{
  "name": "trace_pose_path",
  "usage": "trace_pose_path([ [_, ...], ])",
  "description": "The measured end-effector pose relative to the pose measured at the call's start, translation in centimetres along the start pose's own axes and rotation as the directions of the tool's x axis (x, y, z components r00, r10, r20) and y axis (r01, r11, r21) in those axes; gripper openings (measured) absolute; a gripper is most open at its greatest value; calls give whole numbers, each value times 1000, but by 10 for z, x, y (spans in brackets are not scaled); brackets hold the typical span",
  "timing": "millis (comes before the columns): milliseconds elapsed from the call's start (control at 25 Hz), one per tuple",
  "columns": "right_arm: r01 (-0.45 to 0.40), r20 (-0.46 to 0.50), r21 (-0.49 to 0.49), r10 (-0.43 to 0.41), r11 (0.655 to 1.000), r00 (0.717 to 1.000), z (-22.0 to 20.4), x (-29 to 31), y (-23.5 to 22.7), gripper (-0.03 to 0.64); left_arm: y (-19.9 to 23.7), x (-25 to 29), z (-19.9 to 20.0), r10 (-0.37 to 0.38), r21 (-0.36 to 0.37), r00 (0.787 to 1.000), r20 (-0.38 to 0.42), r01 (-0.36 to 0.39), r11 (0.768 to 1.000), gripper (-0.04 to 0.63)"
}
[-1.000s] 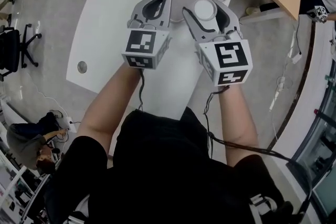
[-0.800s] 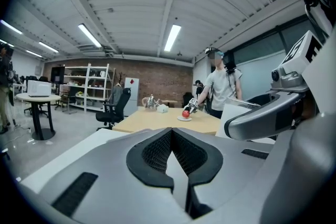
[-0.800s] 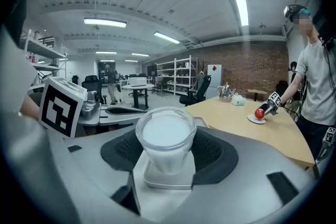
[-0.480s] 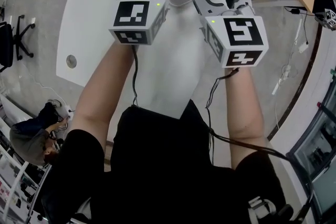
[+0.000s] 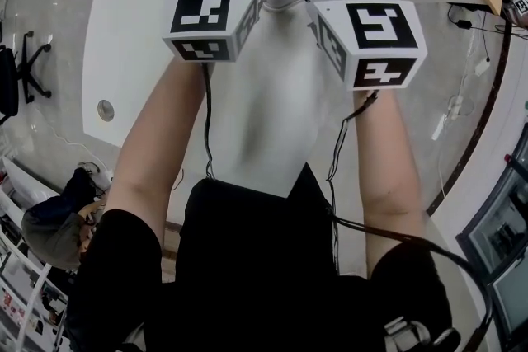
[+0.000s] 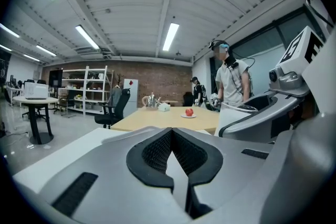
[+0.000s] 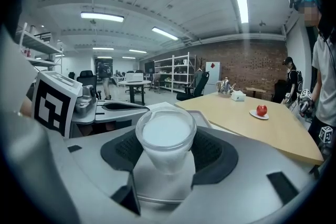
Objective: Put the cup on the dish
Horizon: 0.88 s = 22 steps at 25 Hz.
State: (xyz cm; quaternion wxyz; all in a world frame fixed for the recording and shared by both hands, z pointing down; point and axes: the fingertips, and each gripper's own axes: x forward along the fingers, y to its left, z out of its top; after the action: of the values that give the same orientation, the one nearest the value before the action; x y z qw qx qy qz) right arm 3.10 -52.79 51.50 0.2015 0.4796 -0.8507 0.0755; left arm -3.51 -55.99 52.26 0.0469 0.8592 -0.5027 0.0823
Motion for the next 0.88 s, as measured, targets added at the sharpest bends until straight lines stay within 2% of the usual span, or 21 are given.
trace_pose_path([
  [240, -9, -22, 2, 9, 1000, 1000, -16, 20, -7, 238, 6, 17, -11, 6, -1, 1000, 11, -6, 1000, 6],
  [400, -10, -30, 3, 10, 1000, 999, -24, 32, -15, 238, 3, 29, -16, -6, 35, 1000, 18, 6, 999, 6],
  [880, -4, -32, 32, 5, 999, 999, -40, 66, -22, 238, 0, 45, -28, -43, 40, 998, 41, 41, 998, 6],
])
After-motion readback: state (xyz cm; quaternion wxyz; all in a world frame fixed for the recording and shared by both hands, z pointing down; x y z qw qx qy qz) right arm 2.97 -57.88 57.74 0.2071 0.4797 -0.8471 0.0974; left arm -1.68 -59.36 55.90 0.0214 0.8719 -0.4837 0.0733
